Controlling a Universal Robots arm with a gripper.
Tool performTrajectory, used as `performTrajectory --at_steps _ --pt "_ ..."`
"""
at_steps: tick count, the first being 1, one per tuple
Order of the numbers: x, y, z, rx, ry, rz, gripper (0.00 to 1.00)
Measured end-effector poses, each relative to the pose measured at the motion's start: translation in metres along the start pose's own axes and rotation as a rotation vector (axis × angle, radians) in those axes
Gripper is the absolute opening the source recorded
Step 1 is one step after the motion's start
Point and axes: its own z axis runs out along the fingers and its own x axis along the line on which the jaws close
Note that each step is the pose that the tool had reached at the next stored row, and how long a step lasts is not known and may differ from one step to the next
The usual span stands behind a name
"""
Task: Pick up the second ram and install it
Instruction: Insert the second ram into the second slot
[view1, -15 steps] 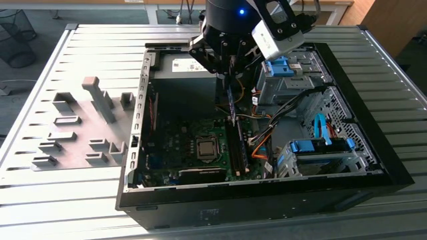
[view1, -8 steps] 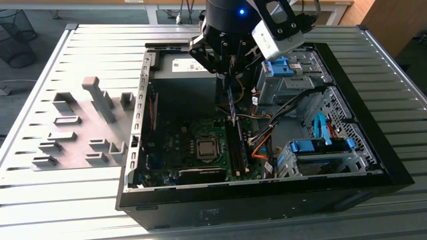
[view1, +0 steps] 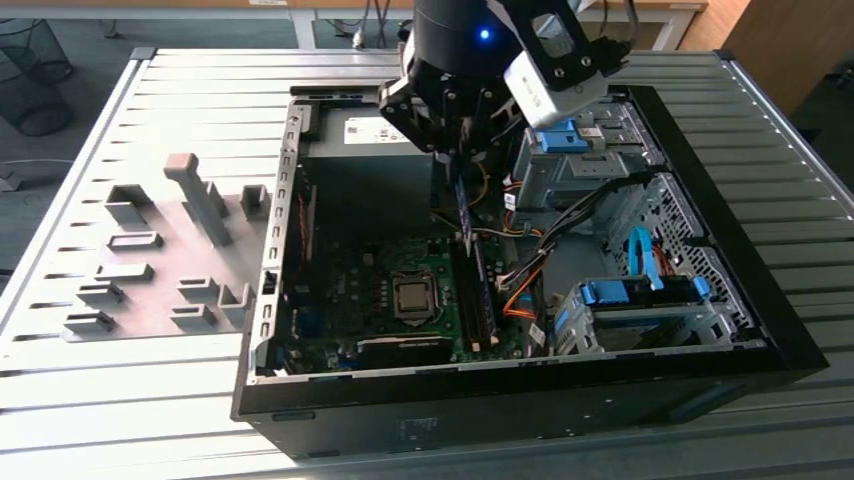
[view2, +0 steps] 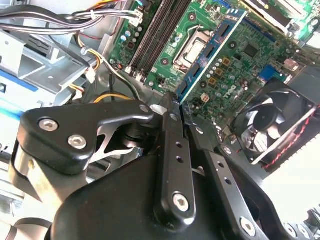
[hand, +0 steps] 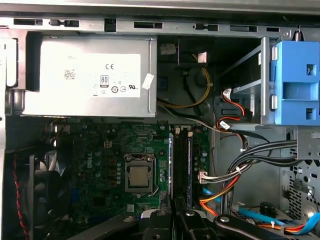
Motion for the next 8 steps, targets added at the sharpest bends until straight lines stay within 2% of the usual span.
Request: performTrajectory --at_steps 8 --pt "0.0002 -0.0002 0.0144 0.0001 0.0 0.0 0.14"
